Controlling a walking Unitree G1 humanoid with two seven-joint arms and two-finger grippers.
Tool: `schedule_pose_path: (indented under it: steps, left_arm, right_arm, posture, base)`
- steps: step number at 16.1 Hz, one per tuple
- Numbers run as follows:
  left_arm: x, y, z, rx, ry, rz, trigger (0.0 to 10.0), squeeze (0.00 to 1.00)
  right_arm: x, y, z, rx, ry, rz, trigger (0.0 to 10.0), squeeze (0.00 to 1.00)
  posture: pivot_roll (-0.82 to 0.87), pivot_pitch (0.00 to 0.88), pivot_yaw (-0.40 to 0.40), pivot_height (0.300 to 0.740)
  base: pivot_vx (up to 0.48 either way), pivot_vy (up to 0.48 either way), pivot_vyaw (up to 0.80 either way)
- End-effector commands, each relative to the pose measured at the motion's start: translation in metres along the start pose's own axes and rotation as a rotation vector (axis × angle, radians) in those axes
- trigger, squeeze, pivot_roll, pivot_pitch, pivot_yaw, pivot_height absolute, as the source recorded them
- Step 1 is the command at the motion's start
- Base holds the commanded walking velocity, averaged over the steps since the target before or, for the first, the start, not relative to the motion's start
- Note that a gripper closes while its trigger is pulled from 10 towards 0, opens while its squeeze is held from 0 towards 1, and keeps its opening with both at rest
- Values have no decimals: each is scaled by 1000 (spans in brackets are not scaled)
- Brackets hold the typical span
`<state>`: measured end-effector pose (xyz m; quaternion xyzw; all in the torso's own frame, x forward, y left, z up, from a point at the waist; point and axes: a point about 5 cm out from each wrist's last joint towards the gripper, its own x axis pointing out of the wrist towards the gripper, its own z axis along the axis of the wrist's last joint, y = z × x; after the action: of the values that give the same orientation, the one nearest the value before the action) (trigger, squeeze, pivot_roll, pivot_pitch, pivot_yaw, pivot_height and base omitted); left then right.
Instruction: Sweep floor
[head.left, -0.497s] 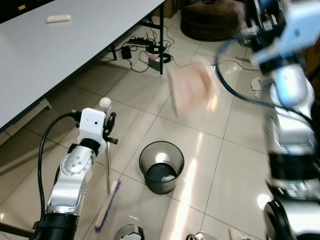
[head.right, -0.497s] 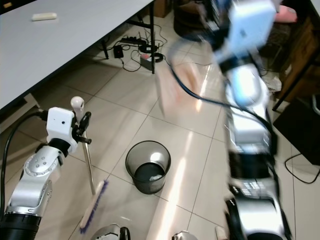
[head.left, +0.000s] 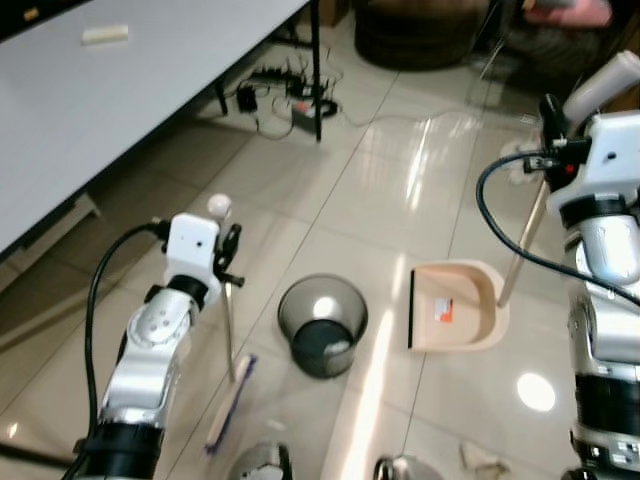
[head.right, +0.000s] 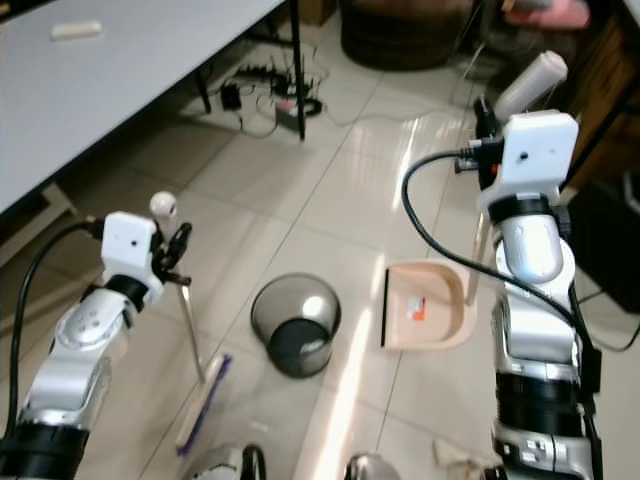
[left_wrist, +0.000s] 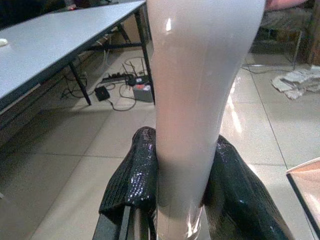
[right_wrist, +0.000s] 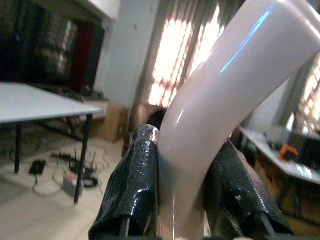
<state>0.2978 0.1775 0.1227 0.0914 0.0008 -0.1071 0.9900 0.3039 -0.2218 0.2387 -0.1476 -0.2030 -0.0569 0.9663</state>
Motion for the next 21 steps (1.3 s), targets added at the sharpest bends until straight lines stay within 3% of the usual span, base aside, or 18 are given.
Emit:
schedule_pose_path:
  steps: [1,9,21]
  left_arm:
    - [0,0,1,16,1,-13,10000,0]
    - [3,-2,2,21,-2,-33,10000,0]
    - [5,1,5,56,-7,-31,10000,0]
  right_arm:
    - [-6,-3,5,13,-14,-34,10000,0]
    - [-35,19,-29,144,157,-80,10000,0]
    - [-36,30,-32,191,185,-68,10000,0]
  posture:
    - [-12,71,68,740]
    - [-1,70,68,740]
    - [14,76,62,740]
  base:
    - [-307,0,0]
    - [-317,0,0]
    - [-24,0,0]
